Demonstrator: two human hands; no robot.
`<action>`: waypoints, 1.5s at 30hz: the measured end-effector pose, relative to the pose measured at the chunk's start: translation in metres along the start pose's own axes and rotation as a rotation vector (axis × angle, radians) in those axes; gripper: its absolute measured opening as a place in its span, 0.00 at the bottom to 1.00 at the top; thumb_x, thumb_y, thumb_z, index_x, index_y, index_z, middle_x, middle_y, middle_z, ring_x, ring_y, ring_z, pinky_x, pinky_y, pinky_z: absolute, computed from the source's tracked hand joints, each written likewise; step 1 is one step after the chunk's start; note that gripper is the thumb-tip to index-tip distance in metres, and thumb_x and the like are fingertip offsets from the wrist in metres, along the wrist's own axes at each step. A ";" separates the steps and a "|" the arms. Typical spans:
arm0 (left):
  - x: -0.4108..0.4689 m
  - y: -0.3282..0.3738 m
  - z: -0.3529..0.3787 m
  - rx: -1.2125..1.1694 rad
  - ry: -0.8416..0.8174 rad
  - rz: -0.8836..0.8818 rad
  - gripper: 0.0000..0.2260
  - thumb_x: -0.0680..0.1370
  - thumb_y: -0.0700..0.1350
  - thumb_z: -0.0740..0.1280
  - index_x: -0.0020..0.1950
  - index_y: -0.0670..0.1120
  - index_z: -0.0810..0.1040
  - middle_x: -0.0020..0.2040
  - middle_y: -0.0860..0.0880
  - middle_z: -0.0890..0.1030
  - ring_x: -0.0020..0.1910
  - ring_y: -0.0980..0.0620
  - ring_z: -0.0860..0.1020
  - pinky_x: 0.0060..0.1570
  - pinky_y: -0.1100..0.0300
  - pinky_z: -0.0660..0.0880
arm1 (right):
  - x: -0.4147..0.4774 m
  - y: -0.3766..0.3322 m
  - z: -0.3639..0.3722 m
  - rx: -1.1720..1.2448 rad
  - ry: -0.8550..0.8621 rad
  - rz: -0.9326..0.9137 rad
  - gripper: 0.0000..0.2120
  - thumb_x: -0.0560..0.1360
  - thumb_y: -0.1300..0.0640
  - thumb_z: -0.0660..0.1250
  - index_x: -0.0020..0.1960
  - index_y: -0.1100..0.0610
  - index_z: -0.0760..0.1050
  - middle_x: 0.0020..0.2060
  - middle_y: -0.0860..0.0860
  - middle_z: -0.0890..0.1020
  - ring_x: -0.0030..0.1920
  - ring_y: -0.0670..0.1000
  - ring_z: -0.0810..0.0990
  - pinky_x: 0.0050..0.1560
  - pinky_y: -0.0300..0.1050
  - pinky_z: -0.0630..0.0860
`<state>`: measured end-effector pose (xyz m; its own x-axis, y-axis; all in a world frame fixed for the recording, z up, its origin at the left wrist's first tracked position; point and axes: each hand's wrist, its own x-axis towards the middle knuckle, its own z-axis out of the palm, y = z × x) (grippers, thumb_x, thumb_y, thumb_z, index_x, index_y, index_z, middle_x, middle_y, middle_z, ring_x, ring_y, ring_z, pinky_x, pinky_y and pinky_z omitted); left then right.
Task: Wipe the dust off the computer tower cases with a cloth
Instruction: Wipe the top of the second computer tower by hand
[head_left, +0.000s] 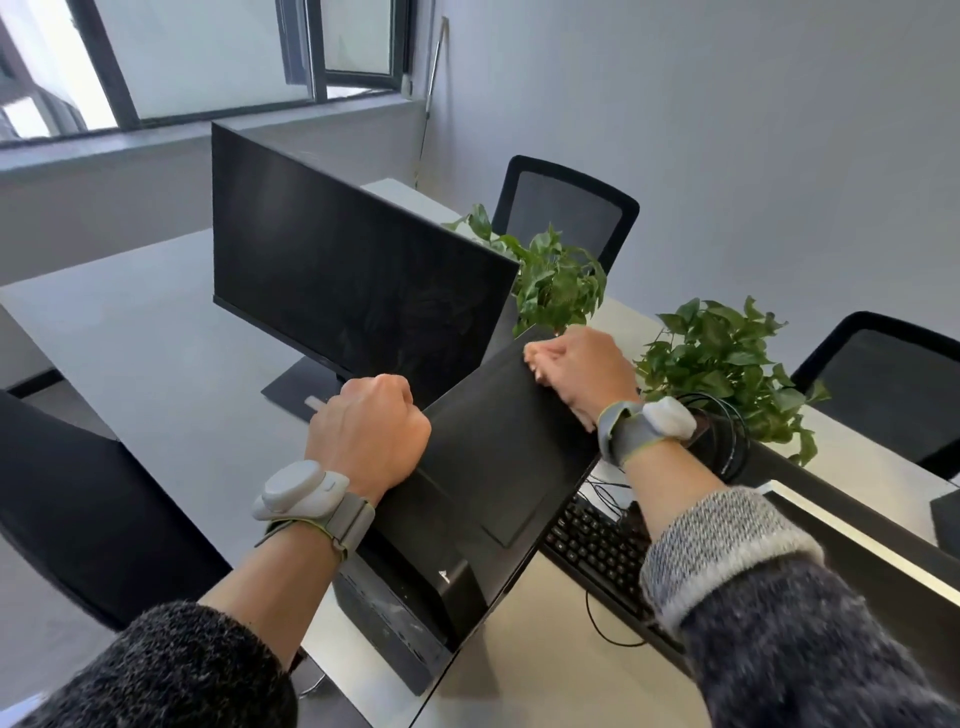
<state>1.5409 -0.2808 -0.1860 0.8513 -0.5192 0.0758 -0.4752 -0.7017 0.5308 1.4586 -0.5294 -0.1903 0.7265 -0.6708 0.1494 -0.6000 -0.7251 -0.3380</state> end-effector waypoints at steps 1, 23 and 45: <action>0.000 -0.001 0.000 -0.004 0.001 -0.010 0.10 0.80 0.41 0.62 0.49 0.50 0.83 0.44 0.51 0.81 0.43 0.49 0.79 0.42 0.56 0.74 | 0.009 0.004 -0.002 0.006 0.010 0.035 0.12 0.75 0.43 0.65 0.43 0.44 0.87 0.36 0.41 0.84 0.44 0.51 0.84 0.45 0.47 0.82; -0.004 0.004 -0.007 -0.068 0.049 -0.087 0.12 0.80 0.39 0.60 0.49 0.49 0.81 0.49 0.49 0.79 0.46 0.48 0.76 0.44 0.53 0.71 | -0.113 -0.085 0.025 0.228 -0.330 -0.824 0.10 0.83 0.53 0.68 0.58 0.53 0.87 0.56 0.49 0.84 0.52 0.52 0.83 0.51 0.56 0.83; -0.001 0.000 0.002 0.060 0.035 -0.037 0.08 0.82 0.42 0.62 0.53 0.49 0.81 0.48 0.51 0.80 0.43 0.52 0.74 0.47 0.55 0.75 | 0.062 0.030 0.014 -0.131 0.065 0.001 0.14 0.84 0.44 0.62 0.50 0.43 0.86 0.53 0.51 0.82 0.52 0.58 0.81 0.51 0.53 0.78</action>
<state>1.5392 -0.2811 -0.1872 0.8754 -0.4756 0.0868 -0.4546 -0.7486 0.4827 1.4903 -0.5910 -0.2043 0.7051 -0.6773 0.2103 -0.6425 -0.7356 -0.2147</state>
